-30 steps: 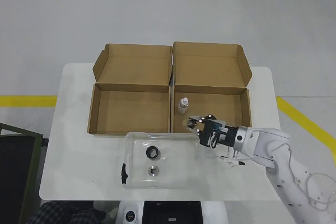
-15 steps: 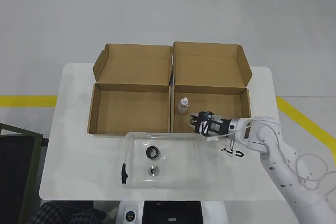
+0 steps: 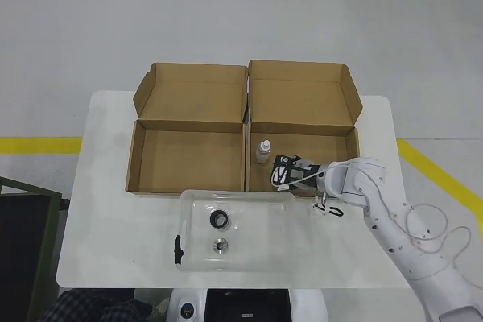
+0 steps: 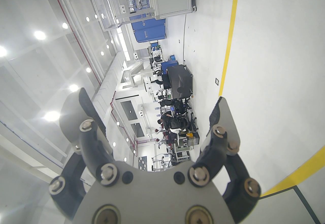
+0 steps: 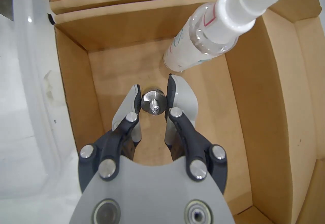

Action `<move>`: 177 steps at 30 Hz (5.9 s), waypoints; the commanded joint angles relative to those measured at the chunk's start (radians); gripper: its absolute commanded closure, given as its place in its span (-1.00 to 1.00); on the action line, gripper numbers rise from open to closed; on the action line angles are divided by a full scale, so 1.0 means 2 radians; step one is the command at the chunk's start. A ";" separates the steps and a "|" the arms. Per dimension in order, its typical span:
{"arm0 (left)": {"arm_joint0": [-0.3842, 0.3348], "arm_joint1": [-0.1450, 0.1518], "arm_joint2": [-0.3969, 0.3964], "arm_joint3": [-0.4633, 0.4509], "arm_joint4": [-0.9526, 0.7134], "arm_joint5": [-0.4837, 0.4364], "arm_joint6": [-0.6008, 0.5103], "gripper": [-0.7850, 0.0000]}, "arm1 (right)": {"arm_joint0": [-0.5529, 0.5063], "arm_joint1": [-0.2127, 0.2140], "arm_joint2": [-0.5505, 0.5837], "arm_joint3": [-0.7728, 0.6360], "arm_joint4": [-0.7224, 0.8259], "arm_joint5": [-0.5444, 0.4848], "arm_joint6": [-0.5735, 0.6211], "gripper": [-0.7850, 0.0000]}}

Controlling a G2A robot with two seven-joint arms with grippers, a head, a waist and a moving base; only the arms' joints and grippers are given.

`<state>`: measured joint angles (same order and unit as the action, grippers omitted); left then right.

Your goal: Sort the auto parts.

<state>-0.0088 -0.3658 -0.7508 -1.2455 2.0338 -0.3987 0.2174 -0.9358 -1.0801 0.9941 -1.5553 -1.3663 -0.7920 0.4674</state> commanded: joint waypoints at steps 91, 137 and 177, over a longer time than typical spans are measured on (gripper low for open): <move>0.000 0.000 0.000 0.000 0.000 0.000 0.000 -1.00 | -0.076 -0.027 -0.131 -0.110 -0.032 0.080 -0.083 -0.38; 0.000 0.000 0.000 0.000 0.000 0.000 0.000 -1.00 | -0.064 -0.054 -0.113 -0.053 0.047 0.078 -0.162 1.00; 0.000 0.000 0.000 0.000 0.000 0.000 0.000 -1.00 | -0.126 -0.033 0.061 -0.162 0.205 0.069 -0.224 1.00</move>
<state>-0.0088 -0.3658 -0.7508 -1.2455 2.0338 -0.3987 0.2174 -1.1877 -1.1468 1.1145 -1.8797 -0.9587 -0.6529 0.0198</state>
